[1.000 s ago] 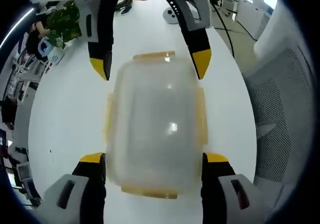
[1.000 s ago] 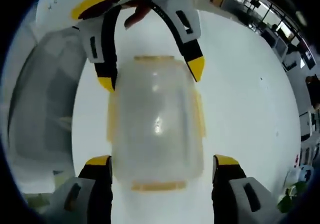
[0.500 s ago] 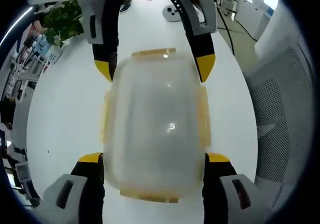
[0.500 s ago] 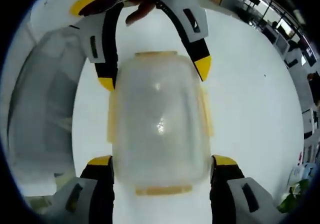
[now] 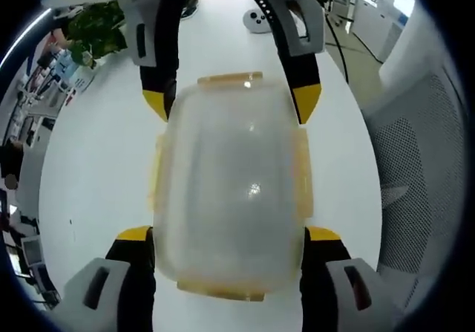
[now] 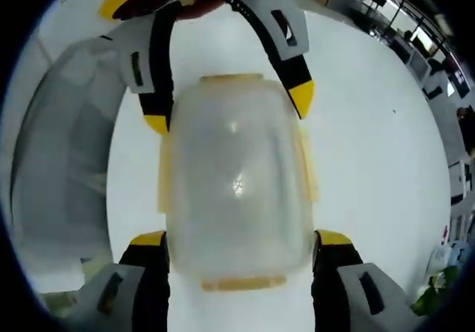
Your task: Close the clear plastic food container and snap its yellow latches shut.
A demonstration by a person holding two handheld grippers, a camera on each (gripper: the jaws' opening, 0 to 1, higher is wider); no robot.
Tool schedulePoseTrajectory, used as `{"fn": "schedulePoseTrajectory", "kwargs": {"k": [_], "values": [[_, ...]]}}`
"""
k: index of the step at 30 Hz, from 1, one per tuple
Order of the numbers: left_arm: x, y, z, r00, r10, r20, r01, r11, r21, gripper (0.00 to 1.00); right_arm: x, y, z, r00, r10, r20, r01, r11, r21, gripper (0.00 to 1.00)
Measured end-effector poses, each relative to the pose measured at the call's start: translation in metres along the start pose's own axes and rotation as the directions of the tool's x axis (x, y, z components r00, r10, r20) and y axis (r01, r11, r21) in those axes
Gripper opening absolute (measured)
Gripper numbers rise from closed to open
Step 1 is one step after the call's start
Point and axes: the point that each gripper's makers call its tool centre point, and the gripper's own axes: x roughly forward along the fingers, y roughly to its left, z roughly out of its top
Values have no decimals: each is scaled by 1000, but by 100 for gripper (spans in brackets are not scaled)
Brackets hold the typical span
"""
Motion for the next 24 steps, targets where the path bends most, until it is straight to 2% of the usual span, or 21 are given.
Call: {"fn": "schedulePoseTrajectory", "kwargs": {"k": [8, 24], "values": [[-3, -4, -6, 1000, 1, 15, -1, 1000, -11, 82, 2, 5, 5, 1000, -7, -12, 7, 1000, -6, 80], [-16, -19, -37, 1000, 7, 1, -7, 1000, -25, 82, 12, 23, 37, 1000, -5, -15, 4, 1000, -21, 80]]}}
